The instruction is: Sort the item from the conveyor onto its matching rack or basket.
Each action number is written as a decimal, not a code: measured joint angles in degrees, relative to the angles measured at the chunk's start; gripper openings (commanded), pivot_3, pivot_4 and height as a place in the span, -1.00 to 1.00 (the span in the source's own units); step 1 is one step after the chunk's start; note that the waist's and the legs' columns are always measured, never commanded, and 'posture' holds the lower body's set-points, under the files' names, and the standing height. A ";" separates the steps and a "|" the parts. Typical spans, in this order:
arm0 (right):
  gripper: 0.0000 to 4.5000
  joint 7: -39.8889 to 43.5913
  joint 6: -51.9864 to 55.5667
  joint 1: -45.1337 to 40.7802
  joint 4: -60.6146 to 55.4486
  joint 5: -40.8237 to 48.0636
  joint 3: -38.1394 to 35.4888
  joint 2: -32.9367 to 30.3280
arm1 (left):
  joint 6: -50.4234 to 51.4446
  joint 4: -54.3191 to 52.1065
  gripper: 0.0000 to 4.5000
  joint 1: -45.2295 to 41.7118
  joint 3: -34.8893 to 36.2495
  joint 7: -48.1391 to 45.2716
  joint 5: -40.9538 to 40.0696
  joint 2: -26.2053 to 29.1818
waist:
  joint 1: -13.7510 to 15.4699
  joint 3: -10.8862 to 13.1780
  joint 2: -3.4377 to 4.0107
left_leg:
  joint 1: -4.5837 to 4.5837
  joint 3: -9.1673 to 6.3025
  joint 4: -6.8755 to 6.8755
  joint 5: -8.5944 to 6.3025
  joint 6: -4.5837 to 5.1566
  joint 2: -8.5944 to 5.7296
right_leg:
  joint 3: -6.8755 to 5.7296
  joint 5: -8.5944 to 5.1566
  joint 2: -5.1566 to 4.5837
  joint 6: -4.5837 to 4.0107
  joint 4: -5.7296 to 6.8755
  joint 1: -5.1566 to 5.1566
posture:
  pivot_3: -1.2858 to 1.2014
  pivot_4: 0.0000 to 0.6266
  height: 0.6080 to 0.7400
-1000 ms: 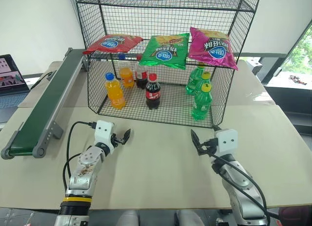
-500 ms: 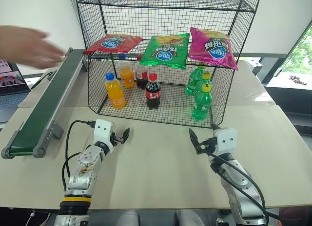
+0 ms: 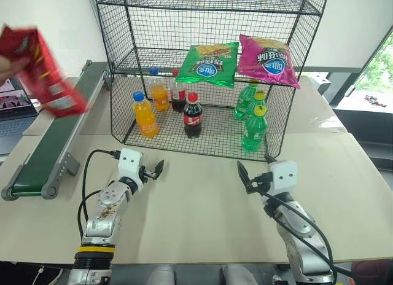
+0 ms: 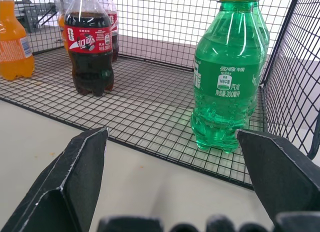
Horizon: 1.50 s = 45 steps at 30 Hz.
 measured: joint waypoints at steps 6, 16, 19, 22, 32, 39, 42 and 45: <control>1.00 0.00 0.00 -0.04 0.03 0.00 0.00 0.02 | 0.00 0.00 0.97 0.00 0.01 0.04 0.01 0.04 | 0.01 0.00 0.00 | 0.00 0.00 0.00 0.00 0.00 0.00 | 0.00 0.00 0.00 0.00 0.00 0.00 | 0.03 -0.52 0.97; 1.00 0.00 0.00 0.10 0.03 0.00 0.11 0.10 | 0.00 0.00 0.97 0.02 0.19 0.05 0.00 0.20 | 0.01 0.00 0.00 | 0.00 0.00 0.00 0.00 0.00 0.00 | 0.00 0.00 0.00 0.00 0.00 0.00 | 0.03 -0.52 0.97; 1.00 0.01 0.00 0.12 0.02 0.00 0.17 0.10 | 0.07 -0.08 0.97 0.15 0.48 -0.19 -0.24 0.20 | 0.01 0.00 0.00 | 0.00 0.00 0.00 0.00 0.00 0.00 | 0.00 0.00 0.00 0.00 0.00 0.00 | 0.03 -0.52 0.97; 1.00 0.14 0.01 0.12 0.02 0.00 0.34 0.02 | 0.91 -1.74 0.97 1.08 1.17 -2.37 -2.73 0.22 | 0.00 0.00 0.00 | 0.00 0.00 0.00 0.00 0.00 0.00 | 0.00 0.00 0.00 0.00 0.01 0.00 | 0.03 -0.52 0.97; 1.00 11.91 5.06 -9.97 -0.34 8.30 0.45 -6.69 | 19.35 -20.98 0.97 10.14 14.30 -7.03 -24.39 6.30 | -0.96 0.00 0.01 | 0.03 -0.02 0.02 -0.04 0.07 0.07 | 0.06 -0.01 0.09 0.00 0.08 0.00 | 0.03 -0.52 0.97; 1.00 28.17 10.68 -21.02 -1.09 22.07 3.00 -10.93 | 30.06 -23.92 0.97 14.94 40.56 7.75 -61.26 7.54 | -1.39 0.00 -0.05 | 0.03 -0.08 0.20 -0.16 0.28 0.11 | 0.06 -0.01 0.08 0.00 0.10 0.07 | 0.03 -0.52 0.97; 1.00 33.16 11.13 -24.83 0.66 25.06 4.78 -10.66 | 28.21 -23.58 0.97 19.85 47.70 15.61 -75.03 6.87 | -1.14 -0.01 -0.06 | 0.05 -0.09 0.26 -0.20 0.33 0.10 | 0.06 0.00 0.07 -0.01 0.11 0.09 | 0.03 -0.52 0.97; 1.00 38.08 11.11 -28.23 3.58 26.93 6.71 -10.20 | 23.68 -23.77 0.97 27.23 53.28 21.85 -86.11 3.79 | -1.07 -0.06 -0.15 | 0.06 -0.08 0.27 -0.20 0.33 0.10 | 0.06 0.00 0.04 -0.04 0.10 0.09 | 0.03 -0.52 0.97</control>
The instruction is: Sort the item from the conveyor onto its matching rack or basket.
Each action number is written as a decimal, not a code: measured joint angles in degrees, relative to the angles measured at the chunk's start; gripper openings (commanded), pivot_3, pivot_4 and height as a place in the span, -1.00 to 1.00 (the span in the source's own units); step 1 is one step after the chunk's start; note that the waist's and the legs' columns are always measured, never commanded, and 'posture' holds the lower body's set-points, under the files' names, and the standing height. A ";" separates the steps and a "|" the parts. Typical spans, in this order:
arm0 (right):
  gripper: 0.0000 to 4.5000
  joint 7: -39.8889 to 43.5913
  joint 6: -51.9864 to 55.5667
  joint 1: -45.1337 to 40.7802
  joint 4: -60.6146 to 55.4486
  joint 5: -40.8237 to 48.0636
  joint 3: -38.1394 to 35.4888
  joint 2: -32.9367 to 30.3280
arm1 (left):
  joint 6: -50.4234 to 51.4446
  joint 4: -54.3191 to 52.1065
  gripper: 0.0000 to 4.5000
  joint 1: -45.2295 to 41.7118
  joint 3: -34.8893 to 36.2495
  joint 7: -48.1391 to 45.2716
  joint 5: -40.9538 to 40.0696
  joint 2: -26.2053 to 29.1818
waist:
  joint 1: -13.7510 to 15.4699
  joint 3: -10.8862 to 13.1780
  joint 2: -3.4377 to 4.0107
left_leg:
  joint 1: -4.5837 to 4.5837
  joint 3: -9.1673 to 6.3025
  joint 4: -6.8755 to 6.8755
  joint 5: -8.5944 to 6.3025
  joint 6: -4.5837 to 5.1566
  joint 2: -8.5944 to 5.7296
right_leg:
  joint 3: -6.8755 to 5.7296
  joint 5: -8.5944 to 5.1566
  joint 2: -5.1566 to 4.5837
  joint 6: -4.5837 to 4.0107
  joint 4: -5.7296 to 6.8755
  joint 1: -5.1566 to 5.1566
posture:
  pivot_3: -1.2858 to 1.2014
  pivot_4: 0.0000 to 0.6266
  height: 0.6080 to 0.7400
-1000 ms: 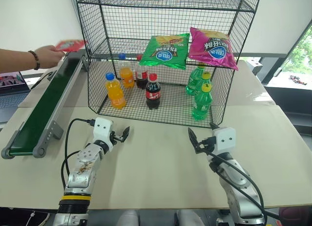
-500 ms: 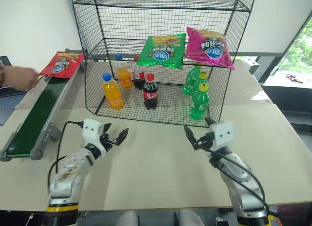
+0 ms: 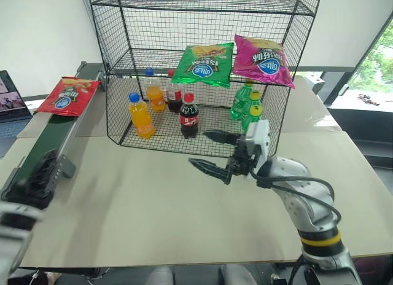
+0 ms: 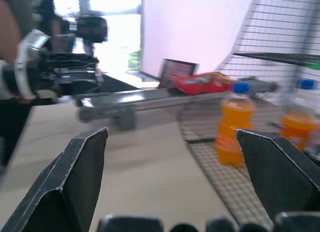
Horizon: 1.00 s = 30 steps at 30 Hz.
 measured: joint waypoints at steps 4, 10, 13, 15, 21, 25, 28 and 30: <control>1.00 4.58 -0.23 -2.32 2.69 0.47 1.63 1.05 | -3.99 0.28 0.97 7.75 3.17 2.80 -6.93 -2.41 | 1.17 -0.03 -0.05 | 0.02 0.01 0.03 0.00 -0.01 -0.02 | -0.02 -0.01 0.00 -0.05 0.00 0.01 | 0.03 -0.52 0.97; 1.00 10.69 -0.80 -5.06 3.83 2.57 3.65 2.65 | -6.09 7.45 0.97 12.75 3.81 2.06 -12.95 -2.99 | 1.24 -0.03 -0.03 | 0.02 0.01 0.05 0.00 -0.01 -0.01 | -0.02 -0.09 0.05 -0.18 -0.02 -0.01 | 0.03 -0.52 0.97; 1.00 12.75 -1.27 -6.39 4.33 2.71 3.76 3.17 | -6.37 11.72 0.97 11.09 3.65 1.39 -13.44 -0.84 | 1.27 -0.03 -0.02 | 0.01 0.00 0.02 0.00 -0.01 0.00 | -0.04 -0.09 0.08 -0.17 -0.01 -0.04 | 0.03 -0.52 0.97; 1.00 13.49 -1.75 -7.63 4.82 2.71 4.07 3.81 | -6.38 14.40 0.97 9.09 3.22 0.76 -13.32 1.21 | 1.21 -0.04 -0.04 | 0.00 0.00 0.01 0.00 -0.01 0.00 | -0.04 -0.09 0.09 -0.17 0.00 -0.05 | 0.03 -0.52 0.97; 1.00 14.40 -2.43 -8.24 4.83 2.64 4.03 4.38 | -6.01 19.71 0.97 6.21 1.10 -0.24 -12.12 3.32 | 0.96 -0.11 -0.07 | -0.01 0.02 -0.06 0.00 -0.02 0.01 | -0.03 -0.08 0.08 -0.15 -0.05 -0.08 | 0.03 -0.52 0.97; 1.00 14.14 -2.44 -8.22 4.62 2.59 3.76 4.19 | -5.80 21.72 0.97 4.55 0.02 -0.25 -11.04 4.81 | 1.09 -0.11 -0.07 | -0.01 0.00 -0.09 0.00 -0.03 0.01 | -0.04 -0.08 0.09 -0.16 0.00 -0.11 | 0.03 -0.52 0.97; 1.00 13.43 -2.43 -8.20 3.93 2.53 3.60 3.74 | -5.74 22.99 0.97 3.07 -0.24 -0.40 -10.03 5.58 | 1.06 -0.11 -0.06 | -0.01 0.01 -0.09 0.00 -0.03 0.01 | -0.04 -0.08 0.09 -0.16 0.00 -0.11 | 0.03 -0.52 0.97; 1.00 12.61 -2.43 -8.20 3.85 2.51 3.44 3.68 | -5.55 23.74 0.97 2.45 -0.55 -0.48 -9.54 5.69 | 1.02 -0.11 -0.06 | -0.01 0.02 -0.09 0.00 -0.03 0.01 | -0.03 -0.08 0.09 -0.16 -0.01 -0.12 | 0.03 -0.52 0.97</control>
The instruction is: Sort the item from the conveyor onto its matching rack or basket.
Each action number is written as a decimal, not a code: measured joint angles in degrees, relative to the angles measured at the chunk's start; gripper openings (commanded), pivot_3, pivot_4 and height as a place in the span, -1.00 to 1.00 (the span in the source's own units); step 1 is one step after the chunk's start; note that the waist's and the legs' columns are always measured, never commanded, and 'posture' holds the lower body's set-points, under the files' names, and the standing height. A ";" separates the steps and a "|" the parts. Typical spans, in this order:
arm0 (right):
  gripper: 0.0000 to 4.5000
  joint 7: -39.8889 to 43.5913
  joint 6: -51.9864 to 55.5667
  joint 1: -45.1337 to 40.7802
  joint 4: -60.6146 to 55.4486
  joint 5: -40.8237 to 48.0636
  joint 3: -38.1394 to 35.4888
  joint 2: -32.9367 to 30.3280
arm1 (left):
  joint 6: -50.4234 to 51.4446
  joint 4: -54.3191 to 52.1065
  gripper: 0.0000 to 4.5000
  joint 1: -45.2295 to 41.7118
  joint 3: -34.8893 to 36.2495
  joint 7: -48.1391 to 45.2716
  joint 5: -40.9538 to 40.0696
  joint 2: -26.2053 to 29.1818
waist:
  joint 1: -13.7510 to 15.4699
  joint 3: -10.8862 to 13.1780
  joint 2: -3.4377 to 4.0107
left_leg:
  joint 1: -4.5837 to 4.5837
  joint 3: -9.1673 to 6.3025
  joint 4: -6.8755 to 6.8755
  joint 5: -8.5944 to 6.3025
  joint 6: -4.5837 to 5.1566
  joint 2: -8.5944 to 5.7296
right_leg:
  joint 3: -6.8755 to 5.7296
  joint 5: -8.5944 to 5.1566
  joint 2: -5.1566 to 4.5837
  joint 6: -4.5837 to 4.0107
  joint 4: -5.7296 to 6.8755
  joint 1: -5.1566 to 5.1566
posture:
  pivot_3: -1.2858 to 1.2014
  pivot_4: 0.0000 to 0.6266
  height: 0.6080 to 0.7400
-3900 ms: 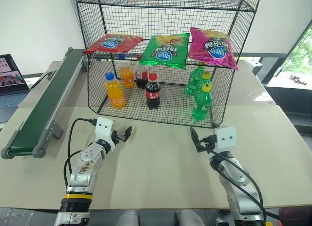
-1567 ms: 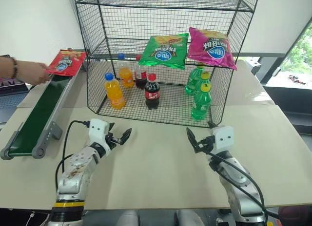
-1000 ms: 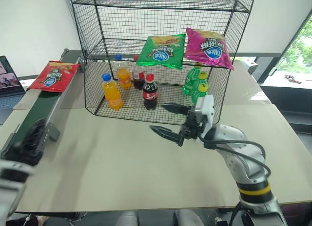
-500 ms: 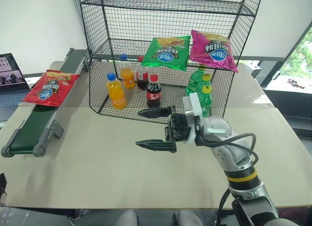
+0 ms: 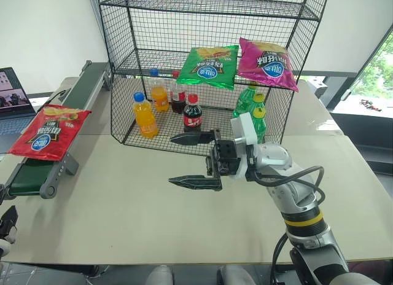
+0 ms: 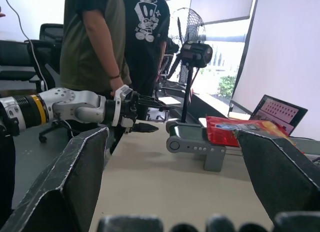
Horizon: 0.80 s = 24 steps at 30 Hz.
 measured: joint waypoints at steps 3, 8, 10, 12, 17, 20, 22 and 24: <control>1.00 -0.68 0.00 0.00 -0.10 0.00 -0.03 -0.15 | 0.71 0.47 0.97 -0.49 -0.59 -0.10 0.95 0.22 | 0.00 0.00 0.00 | -0.01 0.00 -0.02 0.00 0.00 0.00 | 0.00 0.00 0.00 0.00 -0.01 -0.01 | 0.03 -0.52 0.97; 1.00 -1.13 0.01 -0.01 -0.38 0.00 -0.04 -0.34 | 1.16 1.17 0.97 -0.80 -0.64 -0.41 1.92 0.23 | -0.01 0.00 0.00 | -0.01 0.00 -0.02 0.00 0.00 0.00 | 0.00 0.00 0.00 0.00 -0.02 -0.02 | 0.03 -0.52 0.97; 1.00 -1.25 0.01 -0.01 -0.55 0.00 -0.04 -0.34 | 1.66 1.19 0.97 -0.80 -0.64 -0.71 2.22 0.23 | 0.01 0.00 0.00 | -0.01 0.00 -0.02 0.00 0.00 0.00 | 0.00 0.00 -0.01 0.00 -0.02 -0.02 | 0.03 -0.52 0.97; 1.00 -1.51 0.01 -0.01 -0.57 0.00 -0.04 -0.34 | 1.75 1.33 0.97 -0.96 -0.62 -0.86 2.74 0.23 | 0.00 0.00 0.00 | -0.01 0.00 -0.03 0.00 0.00 0.00 | 0.00 0.00 -0.01 0.00 -0.02 -0.02 | 0.03 -0.52 0.97; 1.00 -2.06 0.01 -0.03 -0.57 0.00 -0.04 -0.33 | 1.90 1.63 0.97 -1.43 -0.58 -1.26 3.74 0.37 | 0.00 0.00 0.00 | -0.01 0.00 -0.03 0.00 0.00 0.00 | 0.00 0.00 -0.01 0.00 -0.03 -0.02 | 0.03 -0.52 0.97; 1.00 -2.24 0.01 -0.03 -0.58 0.00 -0.04 -0.33 | 1.92 2.08 0.97 -1.49 -0.47 -1.55 4.03 0.59 | -0.02 0.00 0.00 | -0.01 0.00 -0.05 0.00 0.00 0.00 | 0.00 0.00 -0.01 0.00 -0.03 -0.03 | 0.03 -0.52 0.97; 1.00 -2.32 0.01 -0.03 -0.59 0.00 -0.04 -0.33 | 1.91 2.49 0.97 -1.55 -0.39 -1.86 4.34 0.82 | -0.01 0.01 0.00 | -0.01 0.00 -0.05 0.00 0.00 0.00 | 0.00 0.00 -0.01 0.00 -0.04 -0.03 | 0.03 -0.52 0.97; 1.00 -2.37 0.01 -0.03 -0.61 0.00 -0.04 -0.33 | 1.91 2.65 0.75 -1.68 -0.35 -2.04 4.87 1.22 | 0.01 0.01 0.00 | -0.01 0.00 -0.05 0.00 0.00 0.00 | 0.00 0.00 -0.01 0.00 -0.06 -0.03 | 0.03 -0.52 0.97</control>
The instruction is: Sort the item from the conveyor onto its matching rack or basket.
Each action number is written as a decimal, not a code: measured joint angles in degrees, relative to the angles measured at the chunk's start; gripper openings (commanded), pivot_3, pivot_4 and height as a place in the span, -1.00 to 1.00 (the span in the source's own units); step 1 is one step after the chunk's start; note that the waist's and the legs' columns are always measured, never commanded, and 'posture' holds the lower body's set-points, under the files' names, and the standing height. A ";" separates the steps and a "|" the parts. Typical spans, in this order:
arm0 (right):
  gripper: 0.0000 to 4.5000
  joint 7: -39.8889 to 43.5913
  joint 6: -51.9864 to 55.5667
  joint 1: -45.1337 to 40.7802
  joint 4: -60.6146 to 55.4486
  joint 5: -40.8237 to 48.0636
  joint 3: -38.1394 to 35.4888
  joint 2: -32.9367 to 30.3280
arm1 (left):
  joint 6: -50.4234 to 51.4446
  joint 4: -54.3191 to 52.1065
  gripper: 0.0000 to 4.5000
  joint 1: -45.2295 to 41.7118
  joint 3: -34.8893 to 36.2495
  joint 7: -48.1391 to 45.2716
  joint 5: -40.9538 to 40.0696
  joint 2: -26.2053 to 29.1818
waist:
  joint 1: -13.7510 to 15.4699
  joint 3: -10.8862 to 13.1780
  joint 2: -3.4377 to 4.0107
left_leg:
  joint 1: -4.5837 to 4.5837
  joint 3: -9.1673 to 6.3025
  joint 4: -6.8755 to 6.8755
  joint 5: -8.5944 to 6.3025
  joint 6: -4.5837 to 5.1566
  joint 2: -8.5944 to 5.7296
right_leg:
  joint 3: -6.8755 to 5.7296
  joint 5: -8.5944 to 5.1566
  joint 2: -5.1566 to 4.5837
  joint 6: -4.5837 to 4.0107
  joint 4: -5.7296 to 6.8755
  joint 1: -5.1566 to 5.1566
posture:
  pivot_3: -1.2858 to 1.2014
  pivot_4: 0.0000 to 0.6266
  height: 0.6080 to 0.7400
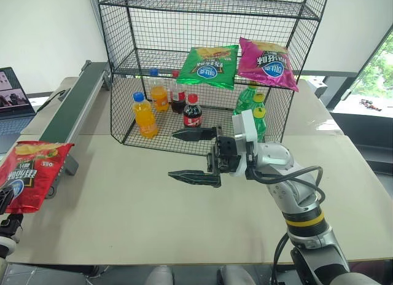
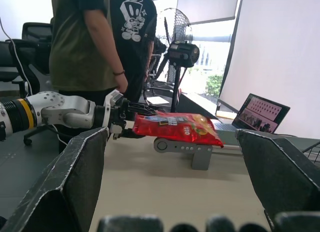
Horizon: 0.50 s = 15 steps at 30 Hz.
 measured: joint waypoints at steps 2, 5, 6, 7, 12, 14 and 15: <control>1.00 -0.21 0.00 0.00 -0.18 0.00 0.00 0.00 | -0.08 0.81 0.47 -0.44 0.00 -0.21 1.32 0.74 | 0.00 0.01 0.01 | 0.00 0.00 -0.01 0.00 0.00 0.00 | 0.00 0.00 0.00 0.00 -0.01 0.00 | 0.03 -0.52 0.97; 1.00 -0.72 0.00 0.00 -0.29 0.00 -0.06 -0.01 | 0.00 1.02 -0.15 -0.90 0.00 -0.66 1.78 0.85 | -0.02 0.01 0.01 | 0.00 0.00 -0.04 0.00 0.00 0.00 | 0.00 0.00 0.00 0.00 -0.03 -0.01 | 0.03 -0.52 0.97; 1.00 -0.83 0.01 0.00 -0.29 0.00 -0.07 -0.01 | 0.03 1.02 -0.33 -1.03 0.00 -0.79 1.83 0.85 | -0.02 0.01 0.01 | 0.00 0.00 -0.06 0.00 0.00 0.00 | 0.00 0.00 0.00 0.00 -0.03 -0.01 | 0.03 -0.52 0.97; 1.00 -0.92 0.01 0.01 -0.30 0.00 -0.08 -0.01 | 0.06 1.00 -0.57 -1.18 0.00 -0.81 1.96 0.85 | -0.02 0.01 0.01 | 0.00 0.00 -0.07 0.00 0.00 0.00 | 0.00 0.00 0.00 0.00 -0.04 -0.01 | 0.03 -0.52 0.97; 1.00 -1.14 0.04 0.01 -0.50 0.01 -0.12 -0.02 | 0.23 0.73 -0.98 -1.58 0.00 -0.79 2.07 0.86 | -0.04 0.01 0.01 | 0.00 0.00 -0.10 0.00 0.00 0.00 | 0.00 0.00 0.00 0.00 -0.05 -0.02 | 0.03 -0.52 0.97; 1.00 -1.30 0.04 0.01 -0.67 0.01 -0.14 -0.02 | 0.23 0.28 -0.98 -1.57 0.04 -0.45 1.91 0.86 | -0.04 0.01 0.01 | 0.00 0.00 -0.10 0.00 0.00 0.00 | 0.00 0.00 -0.01 0.00 -0.06 -0.01 | 0.03 -0.52 0.97; 1.00 -1.57 0.04 0.01 -0.69 0.00 -0.18 -0.02 | 0.23 -0.48 -0.98 -1.55 0.18 -0.07 1.30 0.86 | -0.01 0.02 -0.01 | 0.00 0.00 -0.10 0.00 0.00 0.01 | 0.00 0.00 -0.01 0.00 -0.06 -0.01 | 0.03 -0.52 0.97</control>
